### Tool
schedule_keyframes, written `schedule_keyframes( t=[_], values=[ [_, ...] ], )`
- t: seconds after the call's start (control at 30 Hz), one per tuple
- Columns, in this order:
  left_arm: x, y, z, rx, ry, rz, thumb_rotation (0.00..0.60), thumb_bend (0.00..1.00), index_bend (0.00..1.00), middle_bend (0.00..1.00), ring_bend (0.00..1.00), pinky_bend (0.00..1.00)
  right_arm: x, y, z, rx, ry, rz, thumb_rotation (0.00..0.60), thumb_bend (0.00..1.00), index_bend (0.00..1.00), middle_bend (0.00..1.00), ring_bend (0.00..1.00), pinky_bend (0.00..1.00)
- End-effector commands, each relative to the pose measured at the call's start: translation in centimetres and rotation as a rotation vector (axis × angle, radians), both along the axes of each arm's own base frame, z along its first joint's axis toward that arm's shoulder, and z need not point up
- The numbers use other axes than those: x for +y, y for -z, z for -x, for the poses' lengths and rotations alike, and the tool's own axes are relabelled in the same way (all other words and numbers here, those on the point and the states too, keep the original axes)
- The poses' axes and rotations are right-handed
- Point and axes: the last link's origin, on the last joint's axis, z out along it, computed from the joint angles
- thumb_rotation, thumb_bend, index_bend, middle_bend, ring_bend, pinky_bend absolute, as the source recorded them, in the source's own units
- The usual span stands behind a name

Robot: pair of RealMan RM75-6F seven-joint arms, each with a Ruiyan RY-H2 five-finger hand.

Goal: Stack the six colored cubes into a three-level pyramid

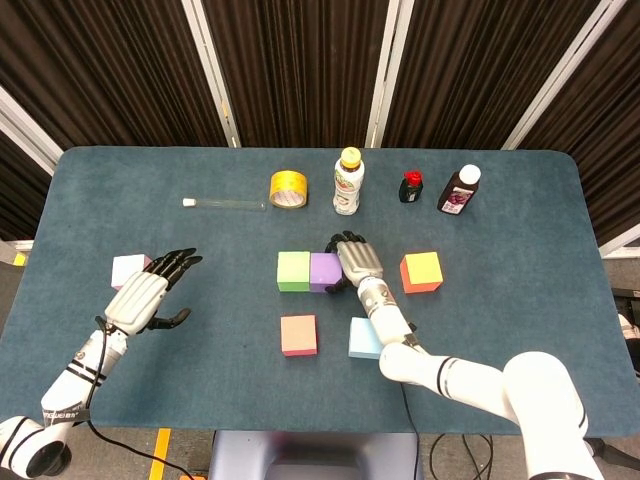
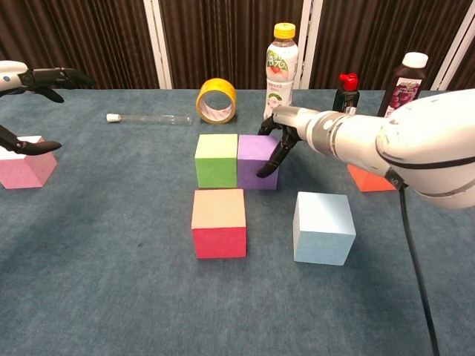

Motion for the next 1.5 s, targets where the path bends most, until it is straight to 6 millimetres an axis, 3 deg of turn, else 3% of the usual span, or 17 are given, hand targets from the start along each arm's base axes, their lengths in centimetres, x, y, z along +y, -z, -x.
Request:
schedule_keyframes(
  t=[0.03,1.2,1.33,1.5],
  values=[
    [0.0,0.0,0.0,0.000,0.001,0.002,0.600,0.34,0.10,0.01,0.04,0.15,0.0,0.0,-0.1,-0.003,0.001,-0.003,0.600,0.27,0.48,0.24,0.14,0.21],
    [-0.3,0.2,0.5,-0.002,-0.006,0.019,0.600,0.35,0.09,0.00,0.04,0.14,-0.3,0.4,-0.7,-0.007,0.012,-0.014,0.600,0.27,0.47,0.24,0.14,0.20],
    [-0.2,0.3,0.5,-0.004,-0.009,0.021,0.600,0.35,0.09,0.00,0.04,0.14,-0.2,0.6,-0.6,-0.001,0.013,-0.022,0.600,0.27,0.43,0.24,0.14,0.19],
    [-0.2,0.4,0.6,-0.005,-0.011,0.026,0.600,0.35,0.09,0.00,0.03,0.14,0.0,0.6,-0.6,0.006,0.010,-0.034,0.600,0.27,0.29,0.24,0.14,0.18]
  ],
)
